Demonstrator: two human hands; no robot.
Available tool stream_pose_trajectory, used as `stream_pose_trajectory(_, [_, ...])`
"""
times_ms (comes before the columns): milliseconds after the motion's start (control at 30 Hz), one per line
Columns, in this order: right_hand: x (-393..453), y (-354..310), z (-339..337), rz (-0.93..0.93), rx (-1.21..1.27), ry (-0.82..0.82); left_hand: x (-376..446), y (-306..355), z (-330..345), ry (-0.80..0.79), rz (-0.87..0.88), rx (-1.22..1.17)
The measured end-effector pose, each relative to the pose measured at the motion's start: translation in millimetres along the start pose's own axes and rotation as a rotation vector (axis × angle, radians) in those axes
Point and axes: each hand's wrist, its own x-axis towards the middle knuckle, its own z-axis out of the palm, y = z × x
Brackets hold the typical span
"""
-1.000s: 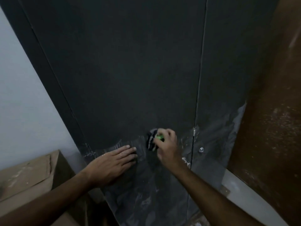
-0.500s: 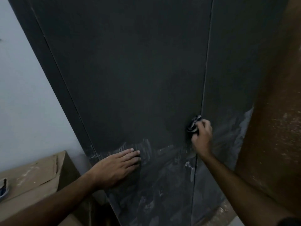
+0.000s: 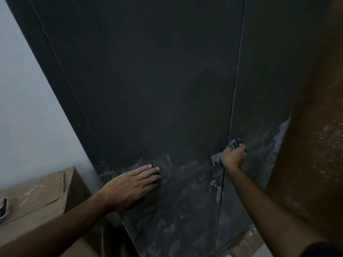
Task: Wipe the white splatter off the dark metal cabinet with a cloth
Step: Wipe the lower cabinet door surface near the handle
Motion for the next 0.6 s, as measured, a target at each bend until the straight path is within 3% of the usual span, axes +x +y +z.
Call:
stream_pose_trajectory(67, [-0.2, -25.1, 2.8, -0.001, -0.02, 0.045, -0.9, 0.9, 3.6, -0.033, -0.009, -0.033])
stream_pose_trajectory(133, [-31.8, -50.0, 7.6, -0.215, 0.022, 0.071, -1.3, 1.1, 2.8, -0.027, -0.008, -0.023])
stream_pose_trajectory(267, [-110.4, -14.8, 7.7, -0.529, 0.014, -0.148, -0.6, 1.7, -2.4, 0.079, 0.015, -0.019])
stream_pose_trajectory(333, [-105.1, -0.8, 3.4, -0.476, 0.021, -0.191, -3.5, 4.3, -8.1, 0.096, 0.004, -0.036])
stream_pose_trajectory(400, [-92.7, -12.9, 7.6, -0.408, 0.066, -0.101, -10.9, 6.6, -12.7, 0.11, -0.021, -0.087])
stream_pose_trajectory(467, [-102.0, -46.6, 17.3, -0.466, 0.108, -0.014, -21.0, 9.8, -15.3, 0.103, -0.056, -0.119])
stream_pose_trajectory(533, [-146.4, -71.8, 26.1, -0.689, 0.119, -0.104, -32.9, 12.5, -14.1, 0.083, -0.091, -0.132])
stream_pose_trajectory(600, [-185.6, -53.4, 29.2, -0.987, -0.059, -0.333, -44.4, 14.6, -11.7, 0.058, -0.116, -0.144])
